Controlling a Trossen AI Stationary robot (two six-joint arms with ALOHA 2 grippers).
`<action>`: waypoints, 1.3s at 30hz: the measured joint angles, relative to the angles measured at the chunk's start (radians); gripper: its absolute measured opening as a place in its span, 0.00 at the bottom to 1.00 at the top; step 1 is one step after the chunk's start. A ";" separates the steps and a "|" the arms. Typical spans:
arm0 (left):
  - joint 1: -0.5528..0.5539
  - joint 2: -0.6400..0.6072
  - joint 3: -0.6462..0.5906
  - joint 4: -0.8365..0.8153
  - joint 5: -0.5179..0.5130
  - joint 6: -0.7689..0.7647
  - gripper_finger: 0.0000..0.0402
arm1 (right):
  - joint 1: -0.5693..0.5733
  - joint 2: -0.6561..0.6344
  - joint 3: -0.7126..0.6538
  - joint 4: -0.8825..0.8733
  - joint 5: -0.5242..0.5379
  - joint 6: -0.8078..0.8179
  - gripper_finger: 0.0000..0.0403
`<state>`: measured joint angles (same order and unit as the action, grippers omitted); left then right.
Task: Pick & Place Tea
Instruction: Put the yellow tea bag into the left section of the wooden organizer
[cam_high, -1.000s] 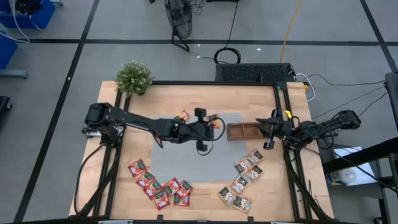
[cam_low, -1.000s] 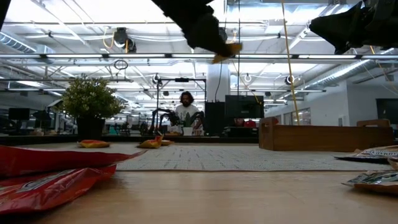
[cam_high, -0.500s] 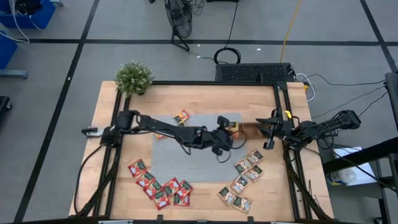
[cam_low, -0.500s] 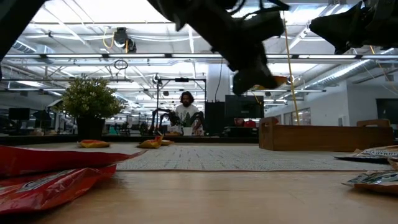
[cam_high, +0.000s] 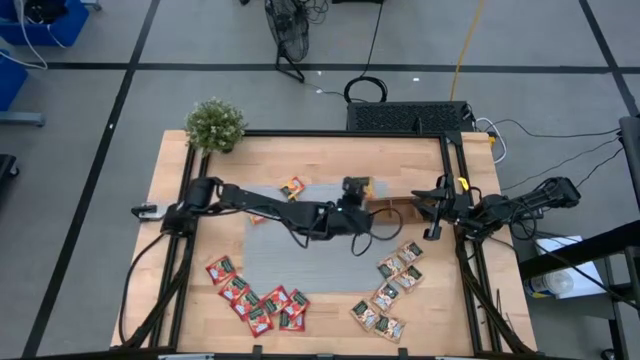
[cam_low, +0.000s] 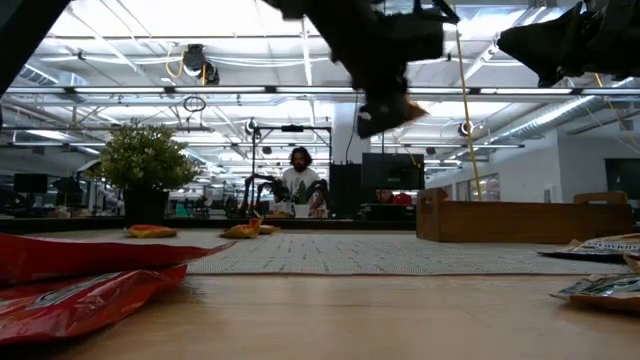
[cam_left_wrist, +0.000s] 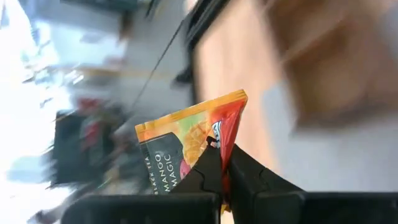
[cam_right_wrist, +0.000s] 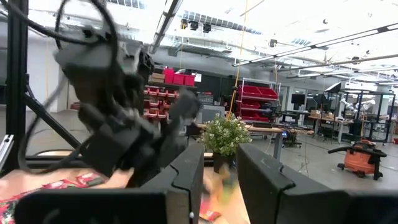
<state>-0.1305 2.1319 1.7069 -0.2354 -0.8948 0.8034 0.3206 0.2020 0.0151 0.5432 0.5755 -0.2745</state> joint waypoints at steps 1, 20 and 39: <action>-0.011 -0.008 0.000 -0.041 -0.074 0.007 0.02 | 0.000 0.000 0.000 0.000 0.000 0.000 0.20; -0.090 -0.162 -0.088 -0.765 -0.315 -0.735 0.02 | 0.000 0.003 0.000 0.022 0.000 0.000 0.20; 0.097 -0.737 -0.913 0.418 0.363 0.000 0.02 | -0.078 0.158 0.051 -0.048 0.134 0.310 0.20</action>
<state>-0.0337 1.3953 0.7940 0.1823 -0.5317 0.8037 0.2424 0.3597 0.0664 0.4950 0.7090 0.0358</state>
